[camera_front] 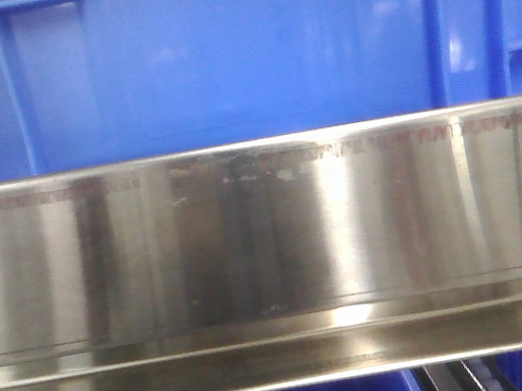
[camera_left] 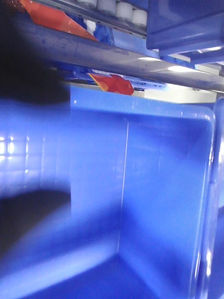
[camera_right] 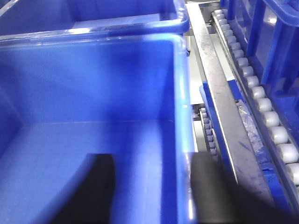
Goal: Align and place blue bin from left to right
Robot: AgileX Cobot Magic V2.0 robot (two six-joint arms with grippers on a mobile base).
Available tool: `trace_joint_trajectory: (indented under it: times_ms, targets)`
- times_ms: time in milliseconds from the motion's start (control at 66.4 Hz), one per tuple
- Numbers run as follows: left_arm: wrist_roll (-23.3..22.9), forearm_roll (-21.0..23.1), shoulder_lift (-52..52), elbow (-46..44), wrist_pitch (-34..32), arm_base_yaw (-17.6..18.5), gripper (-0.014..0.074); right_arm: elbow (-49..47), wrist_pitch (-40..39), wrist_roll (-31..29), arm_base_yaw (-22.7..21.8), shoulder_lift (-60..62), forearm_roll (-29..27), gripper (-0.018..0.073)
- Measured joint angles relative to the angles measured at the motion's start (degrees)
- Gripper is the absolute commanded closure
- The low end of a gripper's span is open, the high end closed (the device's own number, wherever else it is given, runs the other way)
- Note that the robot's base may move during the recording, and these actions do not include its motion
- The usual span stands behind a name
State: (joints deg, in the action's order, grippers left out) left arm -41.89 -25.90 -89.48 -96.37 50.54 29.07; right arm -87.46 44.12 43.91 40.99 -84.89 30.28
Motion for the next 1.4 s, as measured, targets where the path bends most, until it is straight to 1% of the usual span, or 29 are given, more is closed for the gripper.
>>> trace_joint_trajectory:
  times_ms: [60,75,151,271,437,512,603,693,799,829,919,1025,1130,1236,1402]
  targets:
    - [0.0,0.0,0.0,0.0,-0.1,0.0,0.0668,0.0,0.0,0.0,0.0,0.1,0.0,0.0635]
    - [0.0,0.0,0.0,0.0,-0.1,0.0,0.0708,0.0,0.0,0.0,0.0,0.1,0.0,0.0649]
    - [0.0,-0.4,0.2,0.0,-0.1,0.0,0.0707,0.0,0.0,0.0,0.0,0.4,-0.1,0.0634]
    - [0.0,-0.5,1.2,0.0,0.1,0.0,0.0707,0.0,0.0,0.0,0.2,1.8,-0.1,0.0634]
    - [0.0,-0.5,4.8,0.0,2.0,0.0,0.0707,0.0,0.0,0.0,0.3,5.6,-0.1,0.0638]
    - [0.0,-0.6,7.1,1.4,1.0,0.0,0.0707,0.0,0.1,-1.6,0.3,7.5,-0.1,0.0638]
    - [0.0,-1.0,10.3,5.7,-3.0,0.0,0.0707,1.1,-0.2,-3.7,0.3,9.9,0.3,0.0638]
    - [0.0,-1.1,13.8,11.9,-8.9,0.0,0.0707,4.6,-3.2,-4.9,0.3,12.6,1.8,0.0638]
    - [0.0,-1.2,18.1,20.3,-17.9,0.0,0.0707,10.7,-9.0,-6.2,0.3,16.6,3.1,0.0638]
    - [0.0,-1.3,19.8,23.7,-21.5,0.0,0.0707,13.6,-11.5,-6.8,0.3,18.4,3.3,0.0638]
    - [0.0,-1.4,23.4,30.4,-29.0,0.0,0.0707,20.4,-17.0,-7.6,0.3,22.4,3.6,0.0638]
    - [0.0,-3.2,27.5,38.0,-37.4,0.0,0.0707,28.1,-21.9,-8.2,0.3,27.2,3.7,0.0638]
    - [0.0,-5.9,32.2,44.8,-45.4,0.0,0.0707,33.3,-26.2,-8.4,0.3,32.6,3.9,0.0638]
    - [0.0,-7.2,36.7,49.6,-50.5,0.0,0.0707,37.9,-29.1,-8.5,0.3,38.4,4.2,0.0638]
    - [0.0,-7.6,44.0,54.3,-51.3,0.0,0.0707,41.7,-29.5,-8.5,0.3,45.3,4.3,0.0638]
